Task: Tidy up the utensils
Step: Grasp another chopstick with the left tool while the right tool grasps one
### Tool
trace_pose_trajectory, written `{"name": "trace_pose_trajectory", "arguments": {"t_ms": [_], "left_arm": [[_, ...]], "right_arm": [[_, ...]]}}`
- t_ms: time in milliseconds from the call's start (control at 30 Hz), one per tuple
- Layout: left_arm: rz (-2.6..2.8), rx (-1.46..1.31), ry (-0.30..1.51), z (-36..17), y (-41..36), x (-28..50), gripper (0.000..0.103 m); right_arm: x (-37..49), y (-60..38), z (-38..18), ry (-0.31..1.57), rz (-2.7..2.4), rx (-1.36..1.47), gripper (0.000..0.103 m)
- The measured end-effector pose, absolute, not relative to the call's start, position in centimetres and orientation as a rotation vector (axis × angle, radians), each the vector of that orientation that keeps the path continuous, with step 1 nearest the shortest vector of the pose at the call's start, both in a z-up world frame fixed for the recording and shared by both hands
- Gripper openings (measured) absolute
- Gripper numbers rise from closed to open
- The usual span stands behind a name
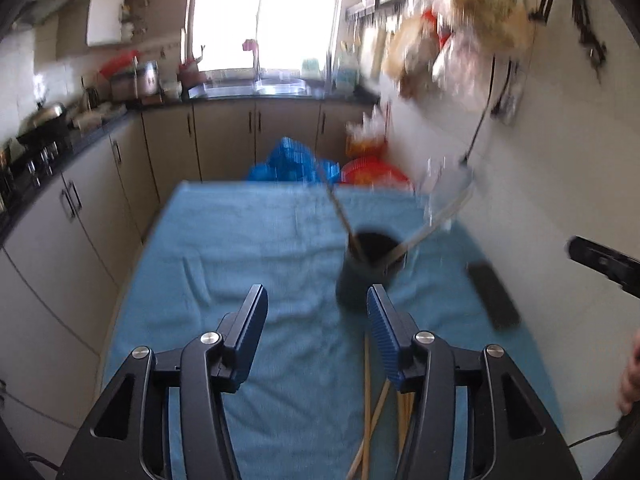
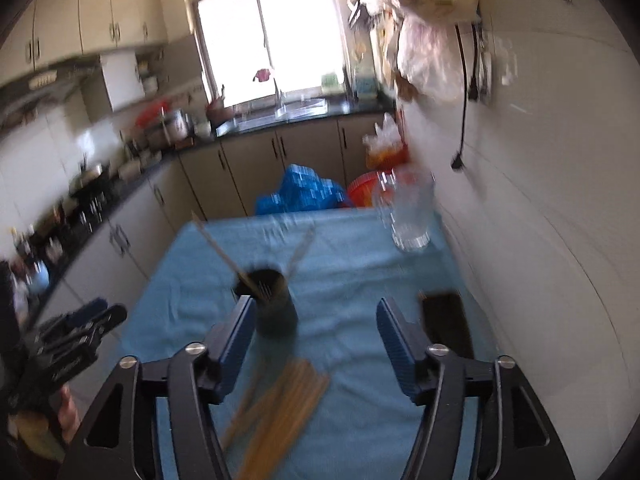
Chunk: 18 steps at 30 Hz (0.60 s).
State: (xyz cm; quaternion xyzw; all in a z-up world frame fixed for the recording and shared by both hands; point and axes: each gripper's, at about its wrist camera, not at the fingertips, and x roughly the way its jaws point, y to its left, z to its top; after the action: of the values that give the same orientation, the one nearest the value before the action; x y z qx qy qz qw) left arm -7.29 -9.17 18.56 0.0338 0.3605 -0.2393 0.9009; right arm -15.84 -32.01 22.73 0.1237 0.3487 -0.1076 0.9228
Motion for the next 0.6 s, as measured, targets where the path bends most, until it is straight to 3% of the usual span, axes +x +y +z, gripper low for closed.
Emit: {"name": "trace_pose_trajectory", "arguments": {"t_ms": [167,233,333,467,600], "left_arm": [[-0.522,0.102,0.917,11.2,-11.2,-6.6,0.050],[-0.533,0.133,0.966,8.8,-12.6,-6.2,0.043],[-0.561,0.162,1.028,6.2,-14.8,-5.5,0.040],[-0.565,0.185,1.066,4.5,-16.6,-4.2,0.040],[-0.565,0.225,1.113,3.1,-17.8,-2.6,0.024]], "right_arm": [[-17.7,-31.8,15.1,0.899,-0.179,0.295,0.068],[-17.4,-31.7,11.1,0.966,-0.130,0.374,0.042],[-16.0,-31.9,6.3,1.027,-0.095,0.452,0.029],[-14.1,-31.9,2.8,1.045,-0.089,0.521,0.027],[-12.1,-32.1,1.7,1.048,-0.115,0.525,0.026]]}}
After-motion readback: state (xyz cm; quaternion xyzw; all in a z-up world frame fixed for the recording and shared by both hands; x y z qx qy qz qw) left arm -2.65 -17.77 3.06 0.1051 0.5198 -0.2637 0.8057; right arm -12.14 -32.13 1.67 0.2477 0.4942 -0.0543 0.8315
